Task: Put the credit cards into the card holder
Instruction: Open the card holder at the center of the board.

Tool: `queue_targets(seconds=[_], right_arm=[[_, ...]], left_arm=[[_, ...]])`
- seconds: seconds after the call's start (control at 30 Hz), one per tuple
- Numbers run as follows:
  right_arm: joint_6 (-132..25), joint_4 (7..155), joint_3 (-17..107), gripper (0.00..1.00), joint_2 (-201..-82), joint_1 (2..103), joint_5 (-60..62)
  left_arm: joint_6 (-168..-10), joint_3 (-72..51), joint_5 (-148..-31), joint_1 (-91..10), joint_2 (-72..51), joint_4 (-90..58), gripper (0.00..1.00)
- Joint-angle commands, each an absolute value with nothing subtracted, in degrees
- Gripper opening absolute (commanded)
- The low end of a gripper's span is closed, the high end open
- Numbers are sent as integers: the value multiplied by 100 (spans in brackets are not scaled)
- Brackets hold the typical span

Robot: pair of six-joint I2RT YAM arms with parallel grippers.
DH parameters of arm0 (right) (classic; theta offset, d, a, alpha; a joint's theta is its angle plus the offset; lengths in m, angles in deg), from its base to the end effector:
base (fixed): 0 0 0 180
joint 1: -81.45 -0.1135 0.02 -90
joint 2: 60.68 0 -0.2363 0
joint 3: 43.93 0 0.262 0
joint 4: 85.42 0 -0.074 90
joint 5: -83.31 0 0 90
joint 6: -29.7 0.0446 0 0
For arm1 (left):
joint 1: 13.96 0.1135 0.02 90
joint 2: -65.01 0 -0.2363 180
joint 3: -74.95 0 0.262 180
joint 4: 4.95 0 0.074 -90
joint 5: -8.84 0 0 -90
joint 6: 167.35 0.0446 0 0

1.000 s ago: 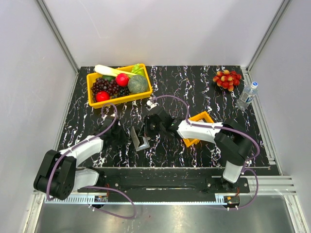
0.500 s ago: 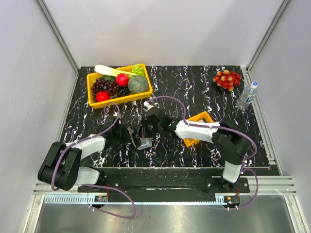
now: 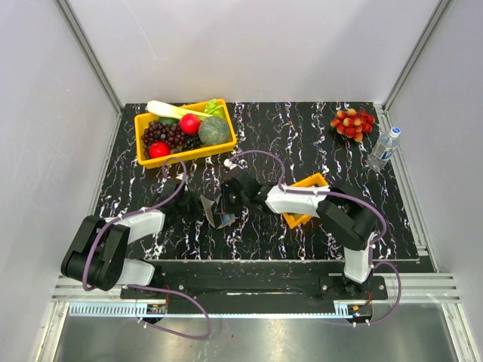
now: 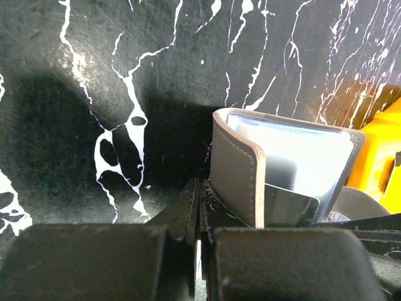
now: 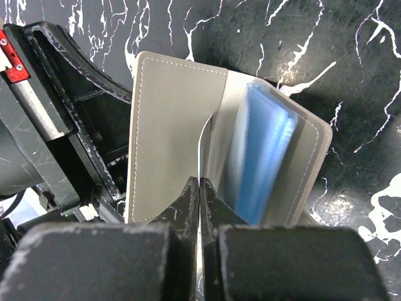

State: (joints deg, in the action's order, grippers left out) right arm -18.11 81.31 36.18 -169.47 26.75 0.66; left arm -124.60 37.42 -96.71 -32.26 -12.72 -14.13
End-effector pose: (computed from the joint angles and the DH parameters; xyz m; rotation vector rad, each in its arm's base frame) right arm 0.2345 0.3411 0.1324 -0.3454 2.4906 0.9454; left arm 0.2298 -0.0886 0.0865 -0.5165 2.5202 -0.8097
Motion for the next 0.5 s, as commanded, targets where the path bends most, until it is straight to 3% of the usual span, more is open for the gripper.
queue_targets(seconds=[0.0,0.17,0.2,0.33,0.47], right_arm=[[-1873,7854,3926,0,-17291,2511,-96],[-2110,7116,4418,0,-17607,2265,-633],[-2154,6967,4515,0,-17686,2204,-843],[-2286,6474,4841,0,-17889,2054,-1293],[-2251,6438,4849,0,-17906,2054,-1372]], left_arm=[[-12367,3886,-9443,-3250,-1426,-1661,3],[-12323,3816,-9321,-3241,-1427,-1810,8],[-12306,3807,-9259,-3233,-1339,-1984,19],[-12270,3763,-9039,-3119,-760,-2459,47],[-12226,3693,-8863,-3022,-215,-2916,59]])
